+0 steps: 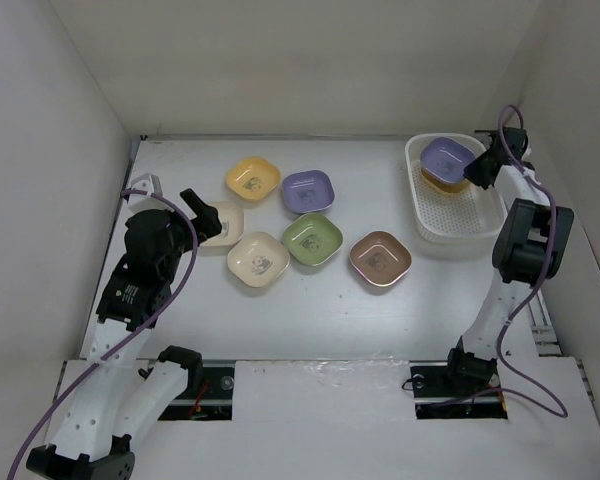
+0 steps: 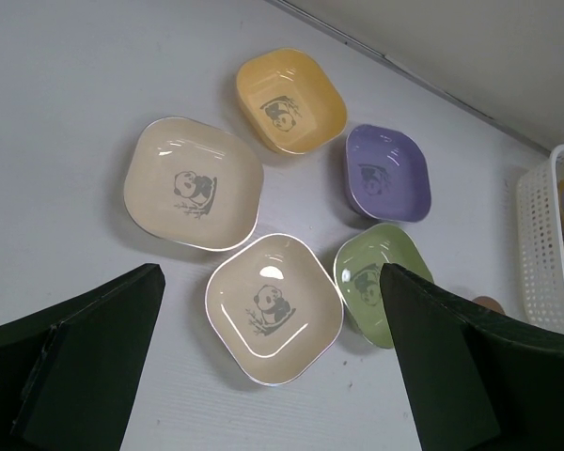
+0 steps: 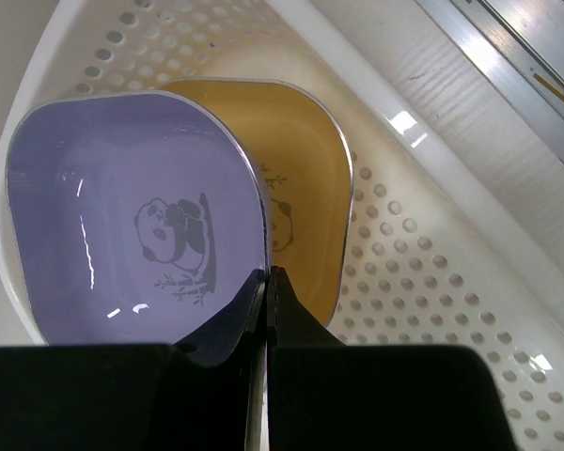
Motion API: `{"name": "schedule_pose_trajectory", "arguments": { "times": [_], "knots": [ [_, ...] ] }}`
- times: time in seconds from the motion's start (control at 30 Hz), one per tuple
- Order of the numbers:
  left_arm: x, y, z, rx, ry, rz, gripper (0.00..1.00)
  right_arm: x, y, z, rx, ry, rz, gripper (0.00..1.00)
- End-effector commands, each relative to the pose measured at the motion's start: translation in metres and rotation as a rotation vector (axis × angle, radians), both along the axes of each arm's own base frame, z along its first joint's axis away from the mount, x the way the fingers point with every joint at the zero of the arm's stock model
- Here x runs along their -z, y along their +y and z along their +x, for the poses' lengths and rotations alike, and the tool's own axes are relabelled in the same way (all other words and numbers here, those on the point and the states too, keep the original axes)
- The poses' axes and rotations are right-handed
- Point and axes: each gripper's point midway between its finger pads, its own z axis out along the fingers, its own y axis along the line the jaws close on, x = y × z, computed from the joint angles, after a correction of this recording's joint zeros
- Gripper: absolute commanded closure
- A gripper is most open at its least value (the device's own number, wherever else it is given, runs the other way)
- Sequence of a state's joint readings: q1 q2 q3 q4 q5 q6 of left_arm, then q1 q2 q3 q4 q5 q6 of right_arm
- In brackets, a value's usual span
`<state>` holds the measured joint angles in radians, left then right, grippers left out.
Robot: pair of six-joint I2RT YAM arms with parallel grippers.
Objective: Place the plates into the plastic bin on the countertop
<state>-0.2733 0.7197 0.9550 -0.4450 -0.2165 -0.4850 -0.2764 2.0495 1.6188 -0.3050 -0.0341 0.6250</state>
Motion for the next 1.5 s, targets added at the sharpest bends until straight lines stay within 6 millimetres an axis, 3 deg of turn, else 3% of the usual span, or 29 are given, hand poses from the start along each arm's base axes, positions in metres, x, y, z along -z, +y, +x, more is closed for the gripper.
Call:
{"name": "schedule_pose_trajectory", "arguments": {
  "times": [0.0,0.23,0.3,0.33,0.4,0.43,0.53,0.57,0.6,0.63,0.7,0.73,0.77,0.8,0.83,0.87,0.9,1.0,1.03,1.13,1.17,1.23,1.27,1.47],
  "knots": [
    [-0.007,-0.002,0.003,0.016,-0.042,0.002,0.0,-0.039,-0.009,0.022,0.002,-0.105,-0.064,1.0],
    [-0.005,-0.004,0.004,0.024,-0.032,0.002,0.0,-0.031,-0.015,0.015,0.018,-0.065,-0.095,0.91],
    [-0.007,-0.005,0.005,0.024,-0.041,-0.001,0.0,-0.026,-0.017,0.012,0.026,-0.052,-0.1,0.78],
    [-0.007,-0.005,0.005,0.024,-0.041,-0.001,0.0,-0.022,-0.018,0.009,0.035,-0.032,-0.103,0.67],
    [-0.007,-0.005,0.005,0.024,-0.041,-0.001,0.0,-0.034,-0.018,0.008,0.036,-0.053,-0.108,0.29],
    [-0.007,-0.004,0.005,0.027,-0.041,0.008,0.0,-0.034,-0.014,0.009,0.027,-0.049,-0.122,0.23],
    [-0.007,-0.004,0.005,0.027,-0.041,0.008,0.0,-0.06,-0.011,0.003,0.03,-0.076,-0.151,0.07],
    [-0.007,-0.004,0.005,0.027,-0.041,0.008,0.0,-0.068,0.0,0.002,0.014,-0.084,-0.175,0.0],
    [-0.007,-0.004,0.005,0.027,-0.041,0.008,0.0,-0.079,0.008,-0.002,0.001,-0.098,-0.195,0.0],
    [-0.007,-0.004,0.005,0.027,-0.041,0.008,0.0,-0.114,0.02,-0.006,-0.031,-0.169,-0.243,0.0],
    [-0.004,-0.005,0.006,0.027,-0.032,0.01,0.0,-0.128,0.065,-0.02,-0.11,-0.168,-0.288,0.0],
    [-0.004,-0.003,0.007,0.017,-0.033,0.014,0.0,-0.155,0.085,-0.031,-0.171,-0.216,-0.33,0.0],
    [-0.005,-0.001,0.007,0.008,-0.034,0.016,0.0,-0.158,0.106,-0.04,-0.218,-0.218,-0.344,0.0],
    [-0.005,-0.001,0.007,0.008,-0.034,0.017,0.0,-0.146,0.14,-0.053,-0.267,-0.194,-0.374,0.0],
    [-0.005,-0.001,0.007,0.008,-0.034,0.017,0.0,-0.153,0.154,-0.068,-0.298,-0.2,-0.387,0.0],
    [-0.005,-0.001,0.007,0.008,-0.034,0.017,0.0,-0.145,0.168,-0.079,-0.334,-0.185,-0.384,0.03],
    [-0.005,0.0,0.007,0.0,-0.034,0.019,0.0,-0.136,0.199,-0.091,-0.43,-0.182,-0.369,0.04],
    [-0.003,0.001,0.006,0.0,-0.026,0.022,0.0,-0.1,0.23,-0.135,-0.519,-0.124,-0.354,0.09],
    [-0.003,0.001,0.006,0.0,-0.026,0.022,0.0,-0.073,0.241,-0.156,-0.534,-0.071,-0.366,0.1],
    [-0.003,0.001,0.006,0.0,-0.026,0.022,0.0,-0.056,0.254,-0.194,-0.497,-0.064,-0.334,0.12],
    [-0.003,0.001,0.006,0.0,-0.026,0.022,0.0,-0.033,0.25,-0.21,-0.486,-0.02,-0.334,0.12],
    [-0.003,0.001,0.006,0.0,-0.026,0.022,0.0,-0.03,0.247,-0.228,-0.427,-0.048,-0.277,0.12],
    [-0.003,0.001,0.006,0.0,-0.026,0.022,0.0,-0.011,0.241,-0.241,-0.43,-0.011,-0.273,0.12],
    [-0.002,-0.001,0.006,0.01,-0.025,0.019,0.0,-0.001,0.223,-0.265,-0.367,0.03,-0.263,0.08]
  ]
}}
